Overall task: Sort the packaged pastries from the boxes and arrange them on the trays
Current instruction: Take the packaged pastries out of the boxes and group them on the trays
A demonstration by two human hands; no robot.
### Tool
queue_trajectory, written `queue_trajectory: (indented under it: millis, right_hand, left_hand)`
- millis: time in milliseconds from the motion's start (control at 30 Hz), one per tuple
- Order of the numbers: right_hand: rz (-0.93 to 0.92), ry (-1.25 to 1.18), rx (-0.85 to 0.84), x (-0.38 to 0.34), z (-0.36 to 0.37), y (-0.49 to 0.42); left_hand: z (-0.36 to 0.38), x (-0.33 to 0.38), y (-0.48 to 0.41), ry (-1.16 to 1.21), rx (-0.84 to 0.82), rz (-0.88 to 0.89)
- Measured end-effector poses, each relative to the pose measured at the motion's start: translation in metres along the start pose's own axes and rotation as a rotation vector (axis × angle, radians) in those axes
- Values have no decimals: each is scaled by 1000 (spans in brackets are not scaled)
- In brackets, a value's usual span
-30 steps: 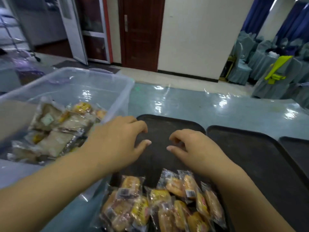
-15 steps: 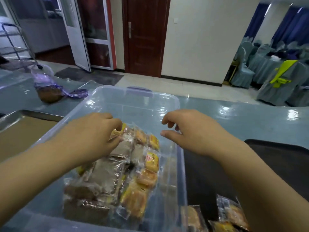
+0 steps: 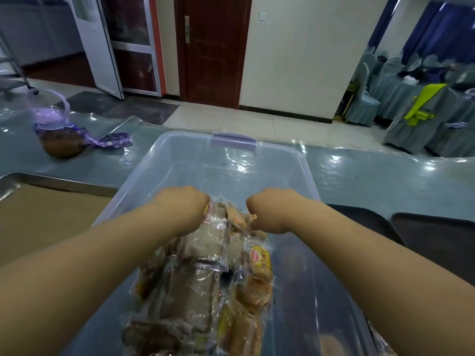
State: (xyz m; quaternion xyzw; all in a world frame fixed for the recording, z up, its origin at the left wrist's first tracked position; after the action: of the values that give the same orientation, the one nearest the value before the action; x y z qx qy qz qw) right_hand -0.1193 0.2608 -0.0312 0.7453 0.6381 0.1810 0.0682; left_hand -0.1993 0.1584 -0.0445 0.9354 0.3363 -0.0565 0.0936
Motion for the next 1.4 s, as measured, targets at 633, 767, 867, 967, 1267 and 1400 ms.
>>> queue_trajectory:
  millis: [633, 767, 867, 967, 1267, 1400]
  right_hand:
    - [-14, -21, 75, -20, 35, -80]
    - [71, -74, 116, -6, 30, -82]
    - [137, -149, 171, 14, 24, -87]
    - [163, -142, 229, 26, 8, -84]
    - [-121, 377, 119, 0, 23, -73]
    - [-147, 539, -78, -7, 58, -76]
  left_hand:
    - [63, -12, -54, -74, -100, -48]
    - [49, -11, -53, -49, -37, -54]
    - [33, -5, -47, -57, -2, -26]
    - [14, -3, -40, -64, 51, 10]
    - [8, 6, -20, -23, -12, 75]
    - [18, 5, -20, -45, -92, 92]
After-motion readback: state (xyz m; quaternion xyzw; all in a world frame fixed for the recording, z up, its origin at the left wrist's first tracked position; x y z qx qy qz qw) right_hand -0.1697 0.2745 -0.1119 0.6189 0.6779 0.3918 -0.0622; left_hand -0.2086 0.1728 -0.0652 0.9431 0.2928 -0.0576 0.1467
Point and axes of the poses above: each hand's wrist, its own y-axis away from the middle knuckle, its own z-axis out of the palm, x = y × z, the point moved 8 cm from there along -y, towards the middle knuckle, and after that the axes turned 4 degrees about x, right-handed, at the moved point
